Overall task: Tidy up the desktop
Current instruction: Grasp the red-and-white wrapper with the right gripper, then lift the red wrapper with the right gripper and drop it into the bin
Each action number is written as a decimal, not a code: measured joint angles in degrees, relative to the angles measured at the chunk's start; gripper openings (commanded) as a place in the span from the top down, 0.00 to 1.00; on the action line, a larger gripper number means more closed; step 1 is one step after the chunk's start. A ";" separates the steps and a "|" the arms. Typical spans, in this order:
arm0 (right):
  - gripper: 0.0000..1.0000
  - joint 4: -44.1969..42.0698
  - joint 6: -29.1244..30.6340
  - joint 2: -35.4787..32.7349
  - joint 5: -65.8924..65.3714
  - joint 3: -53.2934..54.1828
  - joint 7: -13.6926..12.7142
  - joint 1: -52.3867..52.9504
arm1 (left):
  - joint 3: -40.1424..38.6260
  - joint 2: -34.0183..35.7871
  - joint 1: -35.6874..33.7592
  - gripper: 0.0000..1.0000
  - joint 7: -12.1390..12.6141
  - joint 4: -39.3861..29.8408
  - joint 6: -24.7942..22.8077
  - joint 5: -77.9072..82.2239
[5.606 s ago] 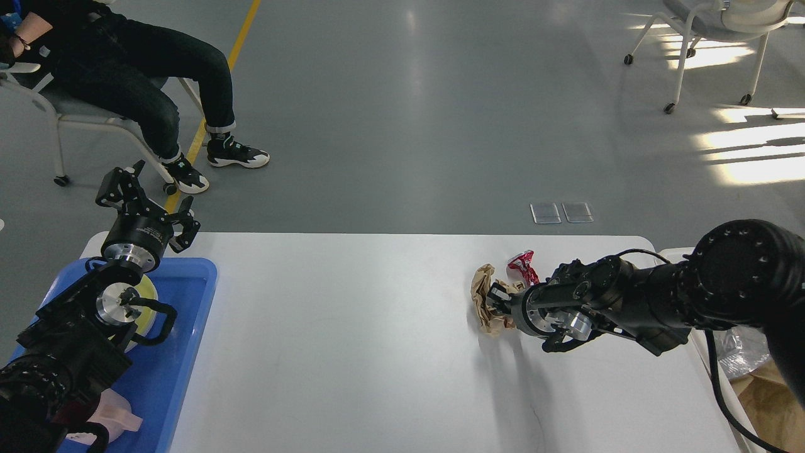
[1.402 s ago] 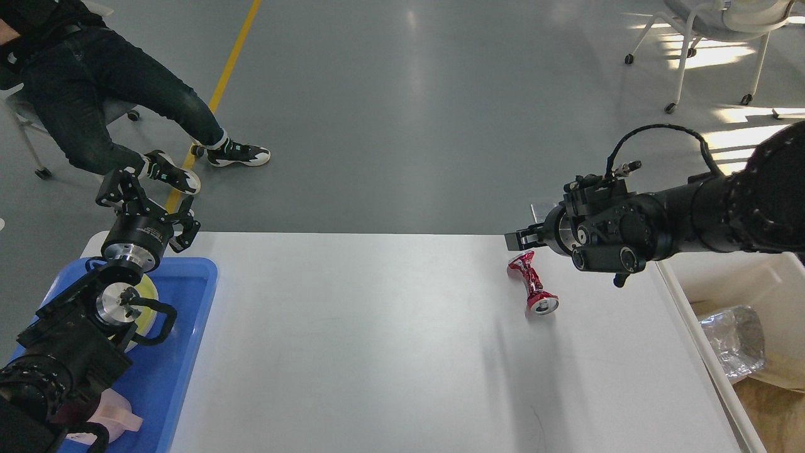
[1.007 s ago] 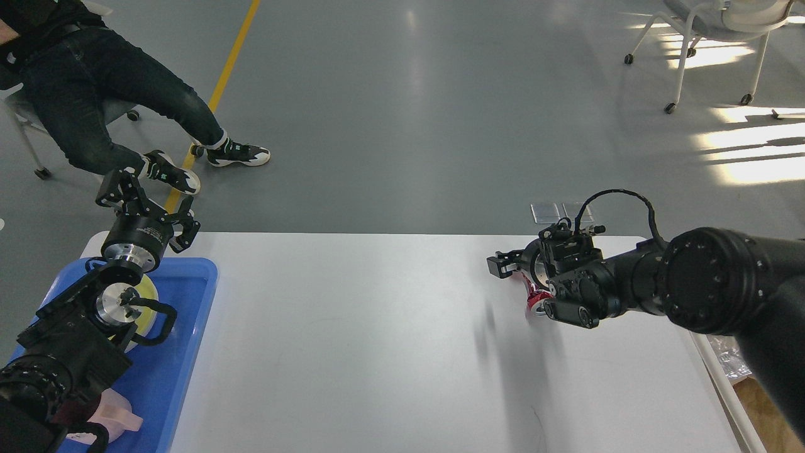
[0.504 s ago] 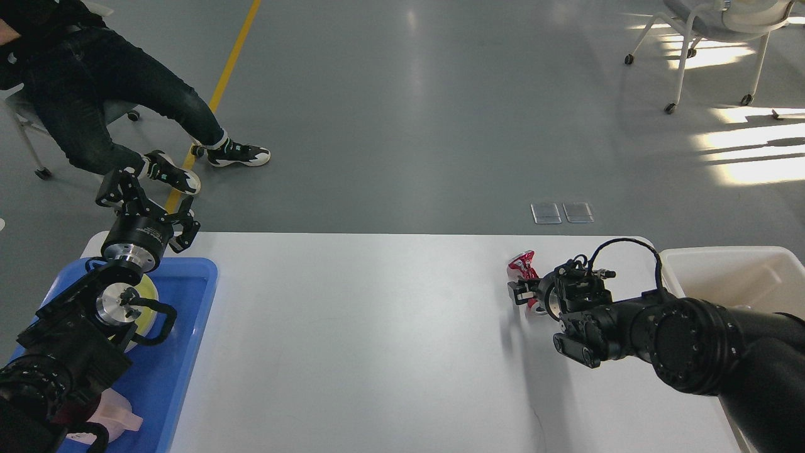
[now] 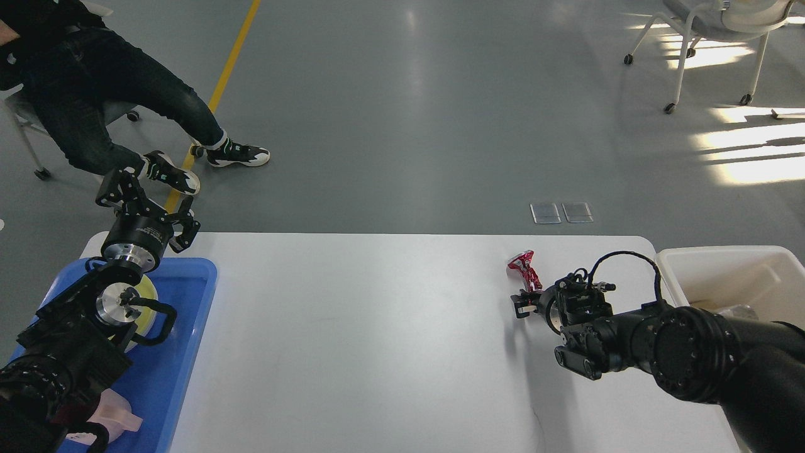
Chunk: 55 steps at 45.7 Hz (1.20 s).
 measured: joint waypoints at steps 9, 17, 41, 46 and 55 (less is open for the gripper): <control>0.20 1.15 0.05 0.00 0.00 0.08 0.01 0.00 | 0.00 0.00 0.00 0.01 0.00 0.00 0.00 0.00; 0.27 2.28 0.06 -0.02 0.00 0.31 0.24 0.26 | 0.00 0.00 0.00 0.01 0.00 0.00 0.00 0.00; 0.66 3.43 0.08 -0.55 0.02 -0.20 0.01 1.53 | 0.00 0.00 0.00 0.01 0.00 0.00 0.00 0.00; 0.66 3.83 0.09 -0.59 0.01 -0.21 -0.05 3.10 | 0.00 0.00 0.00 0.01 0.00 0.00 0.00 0.00; 0.66 10.91 0.06 -4.73 -0.05 0.77 -0.07 11.23 | 0.00 0.00 0.00 0.01 0.00 0.00 0.00 0.00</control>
